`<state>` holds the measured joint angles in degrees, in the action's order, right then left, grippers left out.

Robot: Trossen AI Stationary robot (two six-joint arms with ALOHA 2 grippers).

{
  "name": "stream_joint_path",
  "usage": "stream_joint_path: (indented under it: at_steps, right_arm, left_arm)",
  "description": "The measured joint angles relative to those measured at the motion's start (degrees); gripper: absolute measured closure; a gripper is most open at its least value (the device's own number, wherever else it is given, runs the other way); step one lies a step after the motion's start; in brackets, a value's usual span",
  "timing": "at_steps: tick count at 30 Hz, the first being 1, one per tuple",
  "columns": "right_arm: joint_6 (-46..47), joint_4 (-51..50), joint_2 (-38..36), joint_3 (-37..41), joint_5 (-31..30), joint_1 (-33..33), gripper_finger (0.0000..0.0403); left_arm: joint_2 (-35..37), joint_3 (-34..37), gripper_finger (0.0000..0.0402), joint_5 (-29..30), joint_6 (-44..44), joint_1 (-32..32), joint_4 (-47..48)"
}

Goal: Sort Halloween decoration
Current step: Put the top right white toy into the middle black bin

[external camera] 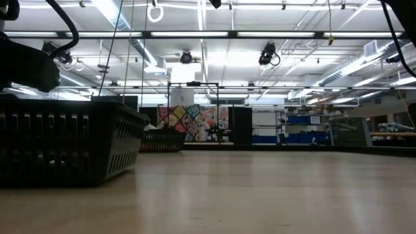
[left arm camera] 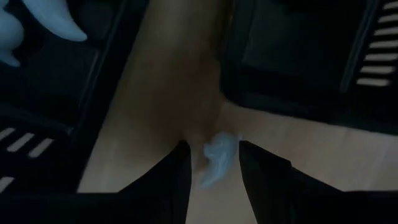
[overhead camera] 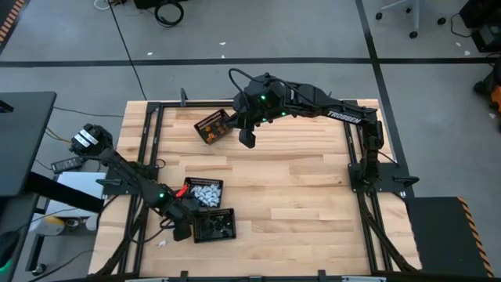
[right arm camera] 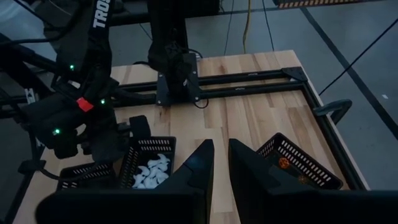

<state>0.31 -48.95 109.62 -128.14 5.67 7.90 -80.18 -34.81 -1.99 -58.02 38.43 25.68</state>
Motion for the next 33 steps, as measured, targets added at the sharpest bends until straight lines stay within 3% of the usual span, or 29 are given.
stream_joint_path:
  at_steps: [22, 27, 33]
  right_arm:
    - [-0.5, 0.0, 0.0, 0.0, 0.1, 0.0, 0.0349]
    - [-0.4, 0.0, 0.0, 0.0, 0.5, 0.0, 0.0349]
    - [-0.1, -0.1, 0.0, 0.0, 1.5, -0.1, 0.0349]
  left_arm:
    - [-0.6, -0.1, 0.026, 2.3, -3.9, 2.3, -0.9]
    - [-0.4, -0.1, 0.026, 2.0, 1.9, 2.3, -1.0]
    - [-0.4, 0.0, 0.026, 4.0, 19.3, 2.4, -2.7]
